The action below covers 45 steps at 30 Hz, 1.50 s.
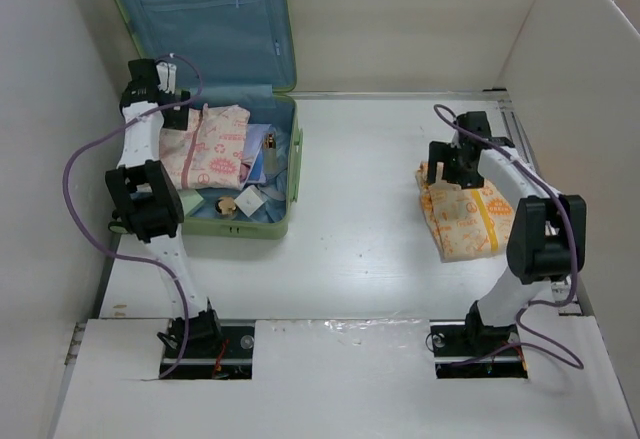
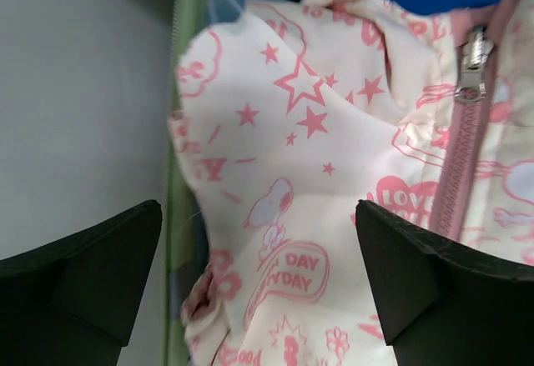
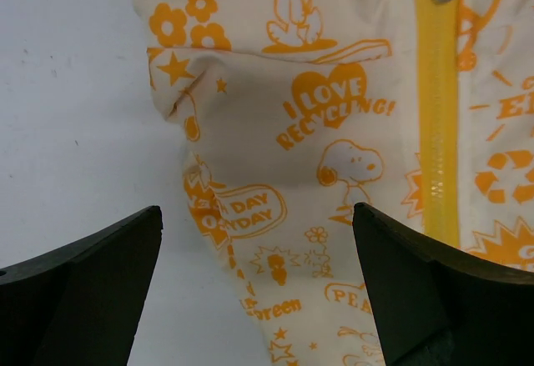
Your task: Pack the luggage
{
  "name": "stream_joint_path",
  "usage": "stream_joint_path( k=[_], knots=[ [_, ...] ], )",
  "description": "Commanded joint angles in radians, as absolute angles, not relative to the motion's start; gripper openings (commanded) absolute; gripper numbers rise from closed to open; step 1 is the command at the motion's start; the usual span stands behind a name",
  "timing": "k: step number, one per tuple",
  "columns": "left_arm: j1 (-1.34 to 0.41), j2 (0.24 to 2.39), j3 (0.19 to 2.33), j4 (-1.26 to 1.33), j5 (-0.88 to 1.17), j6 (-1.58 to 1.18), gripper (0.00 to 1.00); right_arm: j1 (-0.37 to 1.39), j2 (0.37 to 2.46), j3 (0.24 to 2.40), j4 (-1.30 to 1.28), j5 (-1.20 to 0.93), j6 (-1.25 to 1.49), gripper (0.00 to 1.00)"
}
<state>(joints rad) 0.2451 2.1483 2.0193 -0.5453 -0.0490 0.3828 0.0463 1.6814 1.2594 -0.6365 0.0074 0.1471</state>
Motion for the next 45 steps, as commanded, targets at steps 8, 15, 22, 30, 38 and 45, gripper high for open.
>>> stream_joint_path(
  k=[8,15,22,30,38,45],
  knots=[
    [0.121,1.797,1.982,-0.581,-0.075,0.38,1.0,0.101,1.862,1.223,-0.477,-0.191,0.201,0.61],
    [-0.034,1.703,1.864,-0.621,0.148,0.347,1.0,0.238,1.893,1.223,-0.243,-0.341,0.431,0.0],
    [-0.259,1.73,1.781,-0.673,0.264,0.291,1.0,0.397,1.882,1.313,-0.141,-0.264,0.609,0.59],
    [-0.48,1.785,1.772,-0.612,0.292,0.267,1.0,0.305,1.732,1.362,-0.322,-0.174,0.435,1.0],
    [-0.626,1.851,1.698,-0.362,0.203,0.215,1.0,0.002,1.798,1.483,-0.683,-0.189,0.006,1.0],
    [-0.753,1.904,1.594,0.044,-0.578,0.44,1.0,-0.103,1.764,1.333,-0.578,-0.278,0.006,1.0]
  ],
)
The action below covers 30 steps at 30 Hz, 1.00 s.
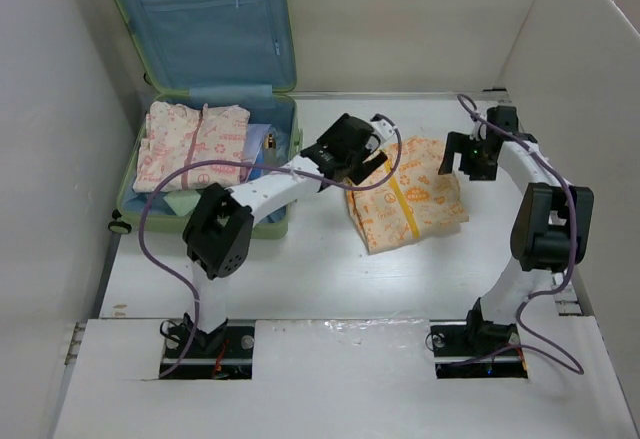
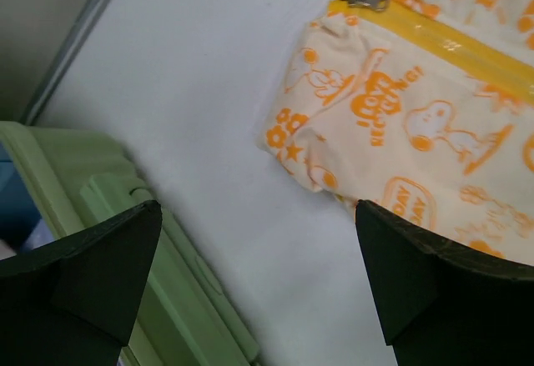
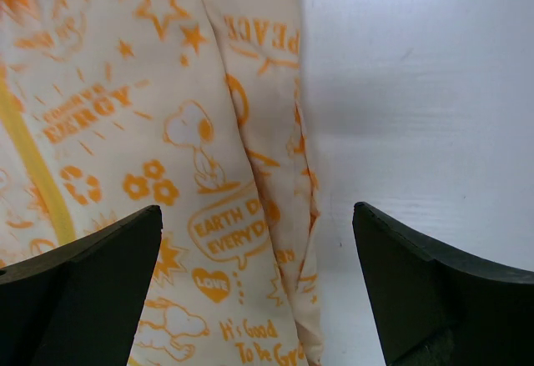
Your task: Pack the luggage
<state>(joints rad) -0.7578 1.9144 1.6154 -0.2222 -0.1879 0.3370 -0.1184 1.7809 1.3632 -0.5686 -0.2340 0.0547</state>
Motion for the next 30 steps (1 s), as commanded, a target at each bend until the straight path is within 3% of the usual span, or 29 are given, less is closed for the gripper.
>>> stream_joint_path(
  k=[1,3,4,5,6,9,12,18,24,30],
  knots=[
    [-0.753,1.904,1.594,0.044,-0.601,0.451,1.0,-0.103,1.755,1.322,-0.578,-0.267,0.006,1.0],
    [-0.753,1.904,1.699,-0.076,-0.667,0.306,1.0,-0.103,1.755,1.313,-0.569,-0.267,0.006,1.0],
    [-0.753,1.904,1.739,-0.171,-0.591,0.173,1.0,-0.103,1.755,1.313,-0.569,-0.267,0.006,1.0],
    [-0.721,1.892,1.773,-0.266,-0.427,0.148,0.99,-0.103,1.755,1.313,-0.56,-0.267,0.006,1.0],
    [-0.704,1.891,1.785,-0.326,-0.126,0.103,0.93,-0.103,1.755,1.304,-0.56,-0.267,0.006,1.0],
    [-0.695,1.891,1.717,-0.402,0.183,-0.056,0.89,-0.112,1.755,1.295,-0.56,-0.256,0.006,1.0],
    [-0.706,1.891,1.58,-0.345,0.312,-0.185,0.99,-0.112,1.764,1.284,-0.551,-0.247,0.006,1.0],
    [-0.672,1.925,1.517,-0.259,0.44,-0.245,1.0,-0.112,1.793,1.249,-0.508,-0.271,0.024,1.0],
    [-0.634,1.988,1.506,-0.334,0.41,-0.365,1.0,-0.112,1.784,1.201,-0.486,-0.238,0.034,1.0],
    [-0.592,2.058,1.445,-0.284,0.559,-0.459,1.0,-0.112,1.775,1.166,-0.466,-0.238,0.043,0.96]
  ],
)
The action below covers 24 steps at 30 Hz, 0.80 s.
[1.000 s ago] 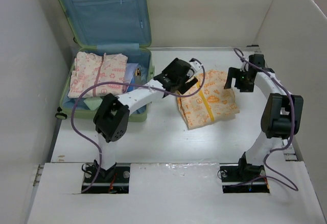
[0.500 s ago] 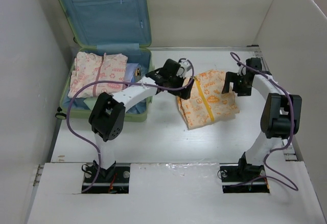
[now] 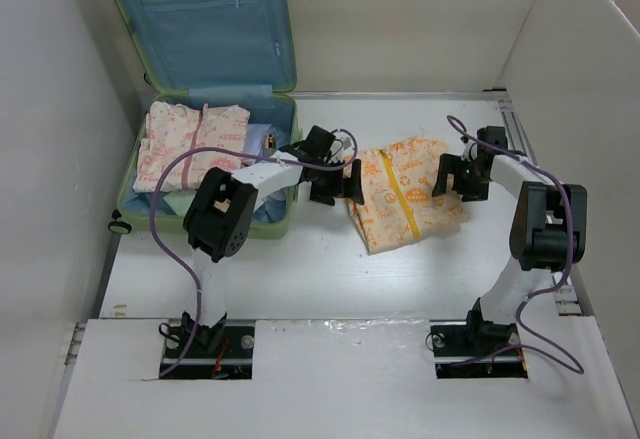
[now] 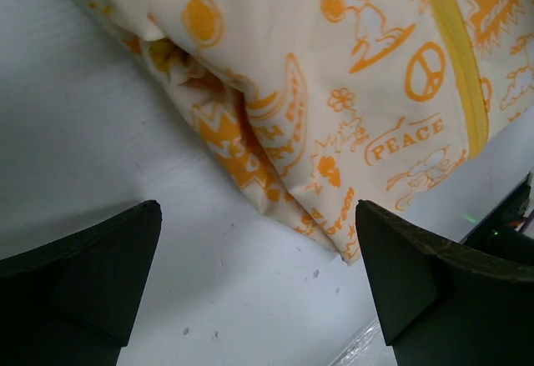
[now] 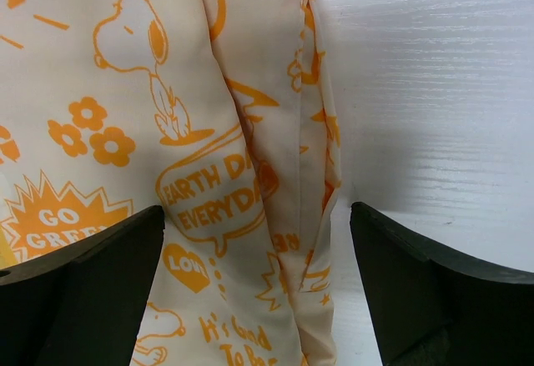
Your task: Pack the luggage
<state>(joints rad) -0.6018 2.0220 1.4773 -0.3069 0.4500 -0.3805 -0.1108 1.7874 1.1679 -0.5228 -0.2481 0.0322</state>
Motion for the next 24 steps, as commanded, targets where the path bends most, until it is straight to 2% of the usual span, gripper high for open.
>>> stream_joint_path(
  k=[1,6,11,14,16,17,20,24],
  knots=[
    [-0.592,2.075,1.445,-0.253,0.586,-0.459,1.0,-0.112,1.775,1.157,-0.466,-0.247,0.043,0.96],
    [-0.612,2.221,1.531,-0.213,0.686,-0.482,1.0,-0.112,1.775,1.134,-0.446,-0.272,0.061,0.94],
    [-0.635,2.289,1.531,-0.106,0.71,-0.578,0.97,-0.112,1.755,1.097,-0.425,-0.307,0.092,0.86],
    [-0.646,2.339,1.542,-0.089,0.71,-0.604,0.73,-0.101,1.746,1.078,-0.414,-0.318,0.101,0.84],
    [-0.646,2.358,1.542,-0.048,0.71,-0.615,0.36,-0.101,1.746,1.069,-0.414,-0.33,0.11,0.83],
    [-0.646,2.358,1.561,-0.048,0.71,-0.589,0.0,-0.101,1.737,1.06,-0.414,-0.33,0.11,0.83],
    [-0.646,2.347,1.708,-0.231,0.612,-0.453,0.0,-0.101,1.703,1.071,-0.452,-0.302,0.097,0.83],
    [-0.646,2.307,1.972,-0.521,0.37,-0.143,0.0,-0.135,1.64,1.112,-0.52,-0.238,0.051,0.87]
  ],
)
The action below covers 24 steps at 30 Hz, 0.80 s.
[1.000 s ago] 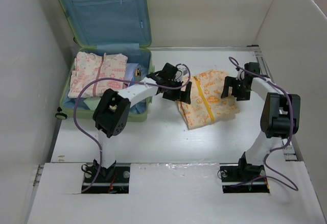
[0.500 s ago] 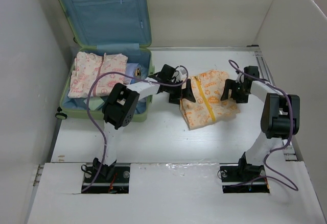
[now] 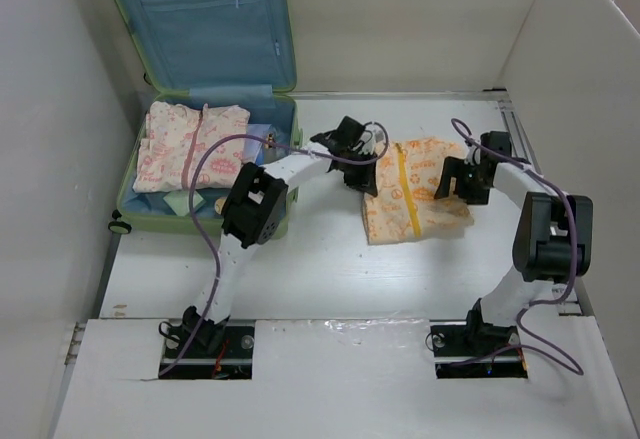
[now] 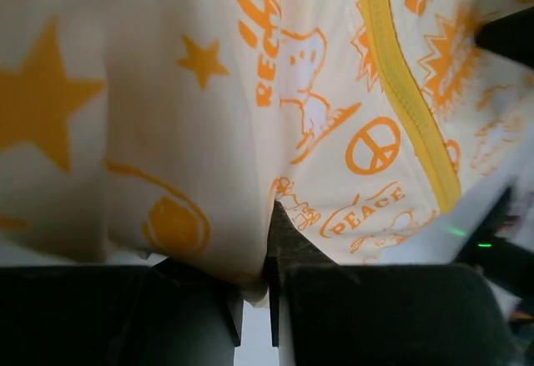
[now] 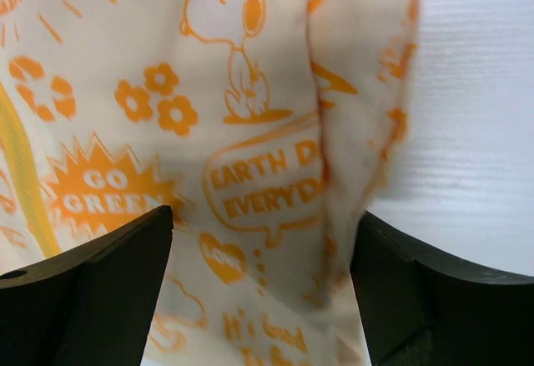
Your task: Pack the luggage
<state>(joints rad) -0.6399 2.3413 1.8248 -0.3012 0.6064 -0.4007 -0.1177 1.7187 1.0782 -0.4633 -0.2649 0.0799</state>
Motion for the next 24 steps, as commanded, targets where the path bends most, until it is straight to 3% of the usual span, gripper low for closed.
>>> stream_joint_path(
  k=[1,5,14,18,24],
  knots=[
    [-0.646,2.295,2.074,-0.635,0.273,0.0,0.0,-0.135,1.629,1.126,-0.534,-0.217,0.051,0.87],
    [-0.646,2.251,2.212,-0.848,0.017,0.245,0.0,-0.135,1.615,1.204,-0.58,-0.198,0.011,0.87],
    [-0.655,2.066,2.212,-1.054,-0.507,0.456,0.0,-0.111,1.719,1.402,-0.618,-0.27,-0.044,0.87],
    [-0.632,1.982,2.25,-1.127,-0.618,0.456,0.0,-0.089,1.758,1.45,-0.618,-0.281,-0.054,0.87],
    [-0.56,1.83,2.143,-1.127,-0.73,0.477,0.0,-0.071,1.802,1.48,-0.597,-0.319,-0.054,0.87]
  ],
)
